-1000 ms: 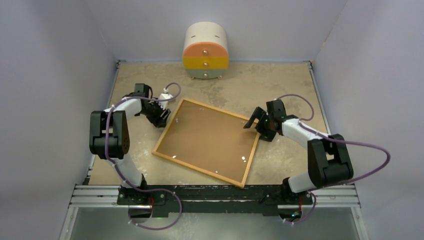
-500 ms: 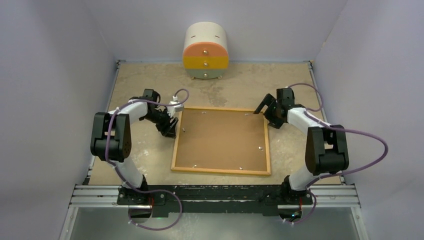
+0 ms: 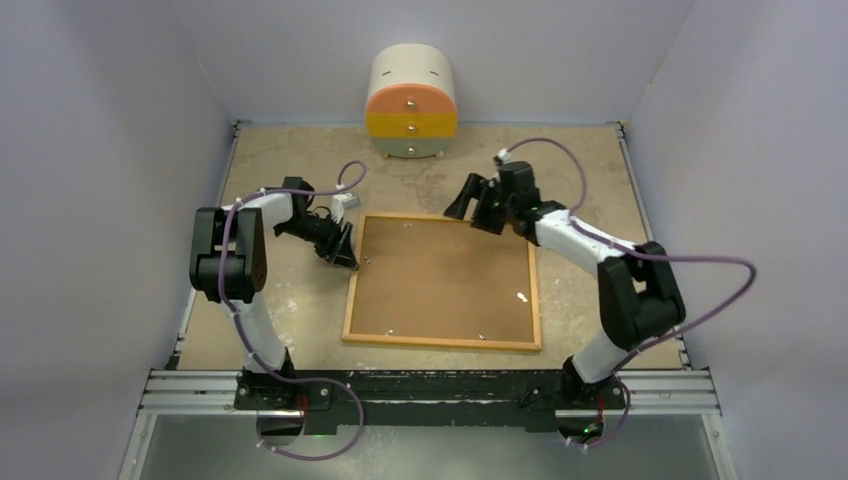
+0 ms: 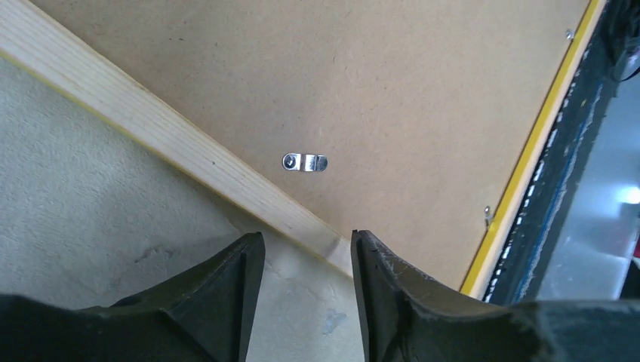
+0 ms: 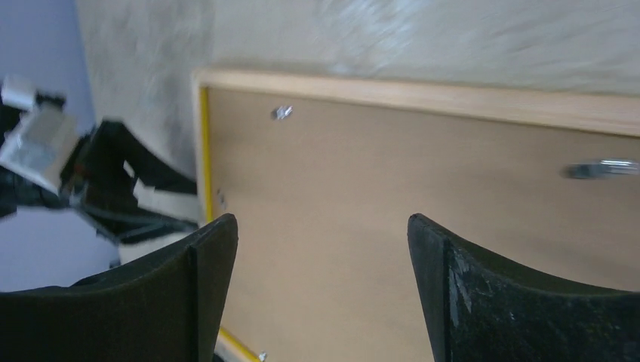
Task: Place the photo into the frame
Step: Adjust the photo frame at the center of the board, then install the photo frame at the center of the board.
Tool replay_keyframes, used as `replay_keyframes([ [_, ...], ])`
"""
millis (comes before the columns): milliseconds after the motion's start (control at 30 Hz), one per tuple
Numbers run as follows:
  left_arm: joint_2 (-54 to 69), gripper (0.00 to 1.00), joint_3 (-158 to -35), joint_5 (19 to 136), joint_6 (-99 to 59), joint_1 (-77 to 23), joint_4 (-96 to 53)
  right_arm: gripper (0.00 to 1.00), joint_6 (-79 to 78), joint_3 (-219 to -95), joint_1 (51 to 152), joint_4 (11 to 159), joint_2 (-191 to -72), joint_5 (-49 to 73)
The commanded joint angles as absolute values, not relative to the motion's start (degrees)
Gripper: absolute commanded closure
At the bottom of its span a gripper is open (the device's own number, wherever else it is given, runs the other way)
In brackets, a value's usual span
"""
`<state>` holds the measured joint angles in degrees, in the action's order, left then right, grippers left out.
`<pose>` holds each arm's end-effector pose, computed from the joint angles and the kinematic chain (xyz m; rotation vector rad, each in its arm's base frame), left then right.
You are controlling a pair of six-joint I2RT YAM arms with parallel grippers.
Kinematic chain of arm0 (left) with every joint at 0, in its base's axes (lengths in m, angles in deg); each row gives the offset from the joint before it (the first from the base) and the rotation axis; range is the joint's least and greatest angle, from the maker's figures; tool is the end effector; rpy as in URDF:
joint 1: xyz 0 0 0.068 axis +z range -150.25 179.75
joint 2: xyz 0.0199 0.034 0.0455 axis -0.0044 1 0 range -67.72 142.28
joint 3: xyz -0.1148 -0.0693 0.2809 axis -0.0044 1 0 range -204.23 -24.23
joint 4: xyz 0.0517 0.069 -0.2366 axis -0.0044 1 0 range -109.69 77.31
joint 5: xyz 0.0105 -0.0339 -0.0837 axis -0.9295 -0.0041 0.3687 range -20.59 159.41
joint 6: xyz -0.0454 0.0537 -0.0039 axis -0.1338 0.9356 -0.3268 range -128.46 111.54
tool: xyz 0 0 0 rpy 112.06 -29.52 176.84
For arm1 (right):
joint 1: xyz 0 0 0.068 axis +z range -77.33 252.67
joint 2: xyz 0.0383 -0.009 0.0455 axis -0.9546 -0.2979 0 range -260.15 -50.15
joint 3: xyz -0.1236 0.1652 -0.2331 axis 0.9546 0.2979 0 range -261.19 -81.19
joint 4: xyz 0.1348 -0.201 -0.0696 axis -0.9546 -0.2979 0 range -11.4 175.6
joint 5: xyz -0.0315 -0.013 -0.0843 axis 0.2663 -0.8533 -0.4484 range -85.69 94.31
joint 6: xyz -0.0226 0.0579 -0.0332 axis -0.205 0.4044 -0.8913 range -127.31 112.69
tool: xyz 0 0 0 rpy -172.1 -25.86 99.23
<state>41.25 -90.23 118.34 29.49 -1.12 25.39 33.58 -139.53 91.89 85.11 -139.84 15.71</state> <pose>0.3344 -0.0486 0.1728 0.8898 2.4643 -1.1158 0.3370 0.1295 0.2774 0.2970 2.2092 0.8122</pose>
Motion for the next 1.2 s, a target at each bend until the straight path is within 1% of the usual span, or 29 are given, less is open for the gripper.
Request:
replay_keyframes([
  [0,43.7,0.54,-90.4,118.7,26.4,-1.2,22.7,0.17,36.2,-143.0,99.3,93.3,-147.3,25.9],
  [33,43.6,0.58,-90.1,118.5,26.0,-1.2,22.0,0.19,36.9,-143.9,100.6,94.3,-148.8,26.9],
  [100,43.4,0.64,-89.7,118.2,25.4,-1.1,21.1,0.21,38.2,-145.3,103.1,96.5,-151.6,28.3],
  [300,43.1,0.79,-88.9,117.6,24.8,-1.0,19.9,0.31,39.8,-151.3,109.0,98.2,-159.8,31.3],
  [333,43.0,0.80,-88.6,117.4,24.7,-1.0,19.7,0.33,39.9,-152.3,109.8,98.2,-161.0,31.6],
  [500,43.1,0.83,-87.6,116.9,24.7,-1.0,19.1,0.37,40.1,-156.1,112.8,97.9,-165.8,32.7],
  [833,42.6,0.84,-87.1,116.7,25.2,-1.0,19.1,0.39,38.8,-161.6,115.2,96.5,-172.4,33.5],
  [1167,42.5,0.91,-87.2,116.4,25.4,-1.0,19.4,0.42,38.2,-165.4,116.2,95.4,-175.7,34.2],
])
